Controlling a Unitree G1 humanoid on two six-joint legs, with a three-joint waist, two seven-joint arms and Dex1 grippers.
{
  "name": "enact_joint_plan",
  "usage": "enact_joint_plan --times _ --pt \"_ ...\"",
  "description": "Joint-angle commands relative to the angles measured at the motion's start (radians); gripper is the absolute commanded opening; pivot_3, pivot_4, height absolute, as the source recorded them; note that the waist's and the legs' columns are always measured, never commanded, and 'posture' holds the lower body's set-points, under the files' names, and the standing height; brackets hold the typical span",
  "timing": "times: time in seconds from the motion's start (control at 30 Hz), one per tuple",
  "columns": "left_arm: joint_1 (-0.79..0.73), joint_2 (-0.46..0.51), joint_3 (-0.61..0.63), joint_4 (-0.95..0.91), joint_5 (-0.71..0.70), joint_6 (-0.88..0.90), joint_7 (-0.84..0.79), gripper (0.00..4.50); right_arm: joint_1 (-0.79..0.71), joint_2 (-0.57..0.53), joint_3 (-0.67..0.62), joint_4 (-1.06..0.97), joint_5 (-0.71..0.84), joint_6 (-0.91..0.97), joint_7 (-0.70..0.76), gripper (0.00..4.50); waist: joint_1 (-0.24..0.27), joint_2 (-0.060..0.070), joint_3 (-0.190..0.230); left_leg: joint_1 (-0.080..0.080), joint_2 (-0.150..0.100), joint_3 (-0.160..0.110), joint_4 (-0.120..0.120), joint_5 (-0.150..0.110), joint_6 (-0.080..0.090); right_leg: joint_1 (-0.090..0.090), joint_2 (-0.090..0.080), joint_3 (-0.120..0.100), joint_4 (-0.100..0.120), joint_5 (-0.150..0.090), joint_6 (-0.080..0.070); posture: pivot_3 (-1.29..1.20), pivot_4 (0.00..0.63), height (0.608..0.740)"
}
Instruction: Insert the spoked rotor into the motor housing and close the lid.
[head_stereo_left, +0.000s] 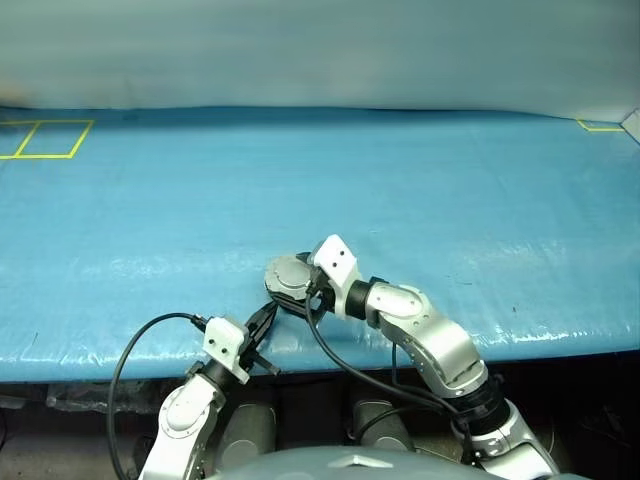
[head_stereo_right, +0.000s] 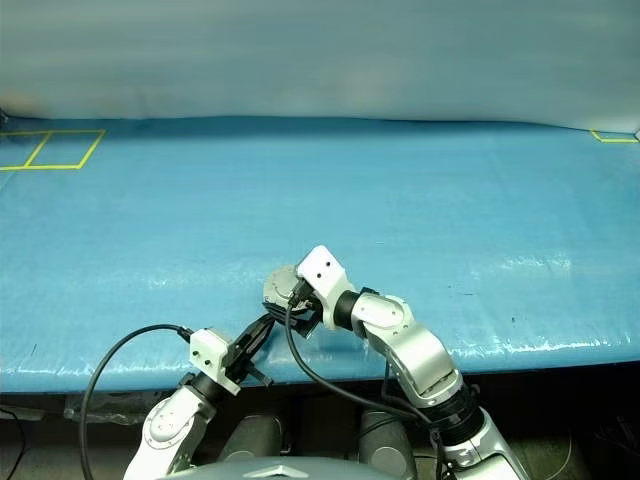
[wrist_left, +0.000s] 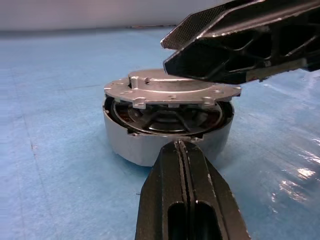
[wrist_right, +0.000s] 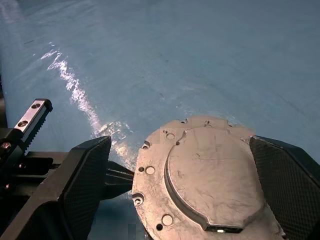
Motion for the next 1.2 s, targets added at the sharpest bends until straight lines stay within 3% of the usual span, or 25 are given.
enact_joint_plan --times 0.03,0.3,0.63,0.83,1.2 --pt "0.008 -0.015 0.008 -0.007 0.014 -0.047 0.026 0.00 -0.012 0.024 0.005 0.021 -0.020 -0.041 -0.021 4.49 0.000 0.000 0.000 0.000 0.000 0.000 0.000 0.000 0.000 0.000 0.000 0.000 0.000 0.000 0.000 0.00 0.150 0.740" --pt "0.008 -0.019 -0.003 0.012 -0.003 -0.065 0.020 0.00 -0.015 0.073 -0.024 0.069 -0.027 -0.059 -0.055 4.49 -0.001 0.000 0.000 0.000 0.000 0.000 0.000 0.000 0.000 0.000 0.000 0.000 0.000 0.000 0.000 0.00 0.150 0.740" --pt "-0.001 -0.014 -0.007 0.012 -0.014 -0.054 0.000 0.00 0.008 0.047 -0.001 0.129 -0.094 -0.148 -0.059 4.49 -0.001 0.000 0.000 0.000 0.000 0.000 0.000 0.000 0.000 0.000 0.000 0.000 0.000 0.000 0.000 0.00 0.150 0.740" --pt "0.001 -0.013 -0.007 0.013 -0.014 -0.049 -0.008 0.00 0.016 0.048 0.009 0.144 -0.128 -0.200 -0.062 3.03 -0.001 0.000 0.000 0.001 0.000 0.000 0.000 0.000 0.000 0.000 0.000 0.000 0.000 0.000 0.000 0.00 0.150 0.740" --pt "0.006 -0.013 -0.009 0.010 -0.013 -0.038 -0.013 0.00 0.012 0.064 0.035 0.159 -0.175 -0.175 -0.080 3.04 -0.001 0.000 0.000 0.001 0.000 0.000 0.001 0.000 0.000 0.001 0.000 0.000 0.001 0.000 0.000 0.00 0.150 0.740"
